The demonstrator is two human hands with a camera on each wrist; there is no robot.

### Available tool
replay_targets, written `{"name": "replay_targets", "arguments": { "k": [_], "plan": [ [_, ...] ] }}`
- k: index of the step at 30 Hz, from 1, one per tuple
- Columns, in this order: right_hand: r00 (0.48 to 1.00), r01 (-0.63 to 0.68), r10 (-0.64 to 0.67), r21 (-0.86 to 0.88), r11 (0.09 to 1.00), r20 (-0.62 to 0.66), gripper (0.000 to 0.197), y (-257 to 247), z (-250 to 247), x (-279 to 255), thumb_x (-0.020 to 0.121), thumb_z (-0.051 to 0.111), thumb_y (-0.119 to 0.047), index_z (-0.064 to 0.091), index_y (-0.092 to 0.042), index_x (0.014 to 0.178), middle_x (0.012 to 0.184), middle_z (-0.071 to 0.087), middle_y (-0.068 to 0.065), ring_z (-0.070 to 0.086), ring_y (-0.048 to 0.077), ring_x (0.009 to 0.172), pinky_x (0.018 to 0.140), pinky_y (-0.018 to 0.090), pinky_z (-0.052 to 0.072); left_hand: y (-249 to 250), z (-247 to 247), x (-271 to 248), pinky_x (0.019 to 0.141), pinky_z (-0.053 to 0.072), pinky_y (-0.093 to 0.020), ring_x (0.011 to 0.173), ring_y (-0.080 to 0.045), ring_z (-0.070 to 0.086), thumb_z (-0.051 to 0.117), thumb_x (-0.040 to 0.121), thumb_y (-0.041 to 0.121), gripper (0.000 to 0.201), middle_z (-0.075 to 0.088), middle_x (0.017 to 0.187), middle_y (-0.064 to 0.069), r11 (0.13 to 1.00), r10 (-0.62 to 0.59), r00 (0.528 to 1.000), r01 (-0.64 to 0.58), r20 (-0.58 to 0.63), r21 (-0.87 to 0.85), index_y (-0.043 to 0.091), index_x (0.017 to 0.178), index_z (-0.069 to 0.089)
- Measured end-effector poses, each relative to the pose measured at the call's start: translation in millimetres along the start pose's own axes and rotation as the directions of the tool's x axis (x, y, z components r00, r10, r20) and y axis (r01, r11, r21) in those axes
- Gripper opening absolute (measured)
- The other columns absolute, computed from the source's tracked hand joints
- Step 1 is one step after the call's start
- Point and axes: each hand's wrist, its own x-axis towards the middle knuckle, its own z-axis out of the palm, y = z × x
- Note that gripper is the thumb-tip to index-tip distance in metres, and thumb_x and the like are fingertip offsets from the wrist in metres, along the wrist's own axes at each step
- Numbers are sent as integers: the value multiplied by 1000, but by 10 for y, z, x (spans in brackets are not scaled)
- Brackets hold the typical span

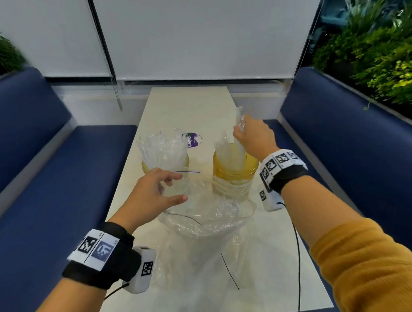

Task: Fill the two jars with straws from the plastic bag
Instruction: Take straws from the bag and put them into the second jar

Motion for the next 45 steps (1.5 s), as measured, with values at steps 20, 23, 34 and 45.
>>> {"name": "replay_targets", "arguments": {
  "k": [20, 23, 34, 45],
  "plan": [
    [983, 76, -38, -214, 974, 179, 51, 197, 317, -251, 99, 46, -51, 42, -34, 147, 158, 28, 8, 22, 38, 144, 116, 51, 23, 49, 28, 24, 73, 45, -16, 82, -8, 57, 76, 86, 33, 36, 61, 105, 14, 1000, 19, 1000, -19, 14, 20, 34, 120, 64],
    [995, 96, -97, -225, 970, 5, 46, 1, 1, -395, 99, 49, -40, 44, -30, 144, 152, 34, 12, 28, 36, 139, 113, 49, 29, 43, 34, 20, 91, 50, -25, 101, -8, 60, 75, 86, 23, 41, 64, 111, 12, 1000, 21, 1000, -21, 18, -3, 25, 126, 65],
    [883, 336, -70, -521, 785, 464, 62, -659, -269, -1520, 87, 43, -75, 63, -16, 85, 73, 56, -2, 55, 17, 67, 54, 28, 37, 147, 109, -22, 91, 47, -25, 82, -3, 53, 70, 80, 3, 59, 62, 122, 10, 998, 39, 998, -38, 39, -41, 23, 135, 59],
    [838, 271, -25, -376, 886, 546, 42, -651, -124, -1450, 98, 48, -51, 63, -14, 113, 94, 61, 2, 59, 22, 86, 71, 32, 46, 84, 164, -97, 98, 49, -31, 111, -14, 60, 81, 81, 21, 55, 62, 120, 6, 993, 58, 998, -55, 29, -104, 22, 132, 60]
  ]
}}
